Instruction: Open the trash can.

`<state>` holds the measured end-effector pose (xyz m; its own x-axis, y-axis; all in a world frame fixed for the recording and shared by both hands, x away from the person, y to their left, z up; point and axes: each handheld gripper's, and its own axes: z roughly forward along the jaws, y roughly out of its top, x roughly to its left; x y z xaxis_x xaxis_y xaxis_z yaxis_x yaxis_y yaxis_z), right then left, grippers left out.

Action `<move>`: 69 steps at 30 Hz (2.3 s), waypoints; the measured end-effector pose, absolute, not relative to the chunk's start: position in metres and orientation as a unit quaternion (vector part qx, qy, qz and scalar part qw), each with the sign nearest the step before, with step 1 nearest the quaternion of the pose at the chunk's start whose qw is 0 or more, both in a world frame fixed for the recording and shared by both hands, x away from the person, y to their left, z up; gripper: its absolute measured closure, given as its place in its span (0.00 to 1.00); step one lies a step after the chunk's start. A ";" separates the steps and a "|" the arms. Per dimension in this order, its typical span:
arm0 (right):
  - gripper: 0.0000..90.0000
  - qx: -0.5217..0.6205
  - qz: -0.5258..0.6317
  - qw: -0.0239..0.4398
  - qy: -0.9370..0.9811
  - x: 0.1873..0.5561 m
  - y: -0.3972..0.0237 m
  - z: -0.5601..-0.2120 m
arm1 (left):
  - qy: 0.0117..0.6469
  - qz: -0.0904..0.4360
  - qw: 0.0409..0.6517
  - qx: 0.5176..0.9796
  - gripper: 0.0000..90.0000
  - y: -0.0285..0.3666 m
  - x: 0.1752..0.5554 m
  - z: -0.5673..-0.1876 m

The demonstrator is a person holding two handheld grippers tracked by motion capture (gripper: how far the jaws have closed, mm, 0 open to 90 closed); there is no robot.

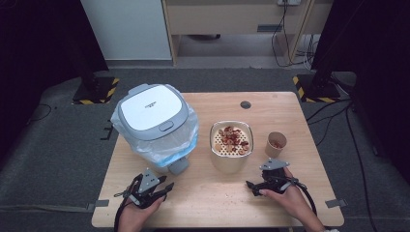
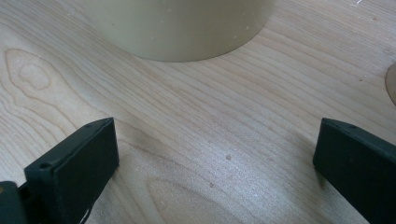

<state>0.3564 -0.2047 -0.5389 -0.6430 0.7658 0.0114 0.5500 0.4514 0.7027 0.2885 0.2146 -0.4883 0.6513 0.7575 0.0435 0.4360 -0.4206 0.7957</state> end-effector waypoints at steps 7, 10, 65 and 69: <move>0.01 0.390 0.347 0.156 0.838 0.356 -0.205 -0.539 | 0.355 0.222 0.388 0.821 0.84 0.200 0.303 -0.490; 0.01 0.390 0.347 0.156 0.839 0.356 -0.206 -0.539 | 0.363 0.221 0.388 0.818 0.87 0.196 0.310 -0.493; 0.09 0.385 0.327 0.164 0.848 0.355 -0.215 -0.529 | 0.364 0.257 0.333 0.831 0.97 0.175 0.341 -0.524; 0.10 0.404 0.336 0.171 0.833 0.355 -0.225 -0.523 | 0.364 0.257 0.330 0.832 0.97 0.174 0.341 -0.524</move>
